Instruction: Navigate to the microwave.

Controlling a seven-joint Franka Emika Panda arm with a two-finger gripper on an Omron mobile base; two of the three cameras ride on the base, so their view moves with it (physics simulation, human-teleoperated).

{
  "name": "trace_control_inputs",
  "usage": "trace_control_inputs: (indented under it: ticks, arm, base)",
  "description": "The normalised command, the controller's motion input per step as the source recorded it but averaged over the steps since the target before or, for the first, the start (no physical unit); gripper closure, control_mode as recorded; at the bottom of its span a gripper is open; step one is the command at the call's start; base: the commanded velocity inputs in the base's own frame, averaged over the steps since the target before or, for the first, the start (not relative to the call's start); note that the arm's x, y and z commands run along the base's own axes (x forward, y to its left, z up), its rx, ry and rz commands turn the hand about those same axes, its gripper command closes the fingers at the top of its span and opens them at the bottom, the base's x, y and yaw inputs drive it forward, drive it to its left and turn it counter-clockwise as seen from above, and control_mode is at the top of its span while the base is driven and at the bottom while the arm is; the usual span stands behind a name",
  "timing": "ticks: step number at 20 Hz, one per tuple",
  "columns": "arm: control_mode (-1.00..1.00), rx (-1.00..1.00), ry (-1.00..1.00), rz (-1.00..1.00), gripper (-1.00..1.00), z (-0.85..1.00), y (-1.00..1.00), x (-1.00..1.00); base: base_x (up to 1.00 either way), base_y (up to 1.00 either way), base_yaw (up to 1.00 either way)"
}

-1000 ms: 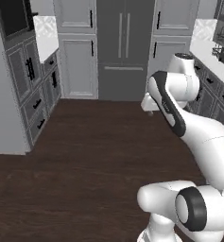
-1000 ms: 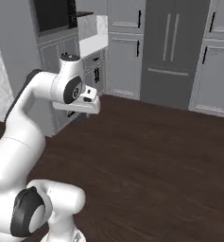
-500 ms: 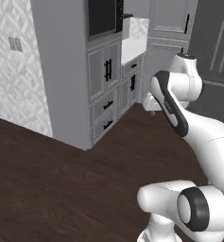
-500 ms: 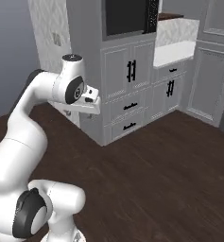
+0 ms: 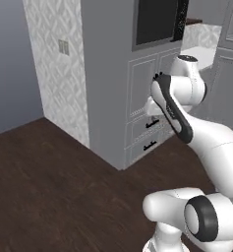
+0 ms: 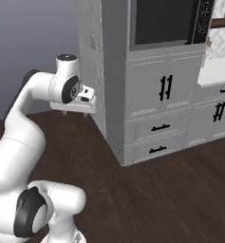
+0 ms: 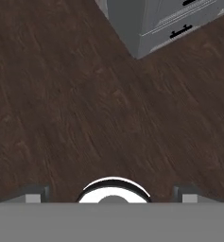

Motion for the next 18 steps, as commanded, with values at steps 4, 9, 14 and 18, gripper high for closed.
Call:
trace_control_inputs:
  ticks: [4,9,14,18]
  arm:
    - [1.0,0.0,0.0,0.0,-1.0,0.0,0.0,0.0]
    - [1.0,0.0,0.0,0.0,-1.0,0.0,0.0,0.0]
    - [1.0,0.0,0.0,0.0,-1.0,0.0,0.0,0.0]
    - [1.0,0.0,0.0,0.0,-1.0,0.0,0.0,0.0]
  base:
    - [1.0,-0.74,0.22]
    - [1.0,-0.32,0.11]
    - [0.98,-0.2,0.37]
    - [0.96,-0.19,0.32]
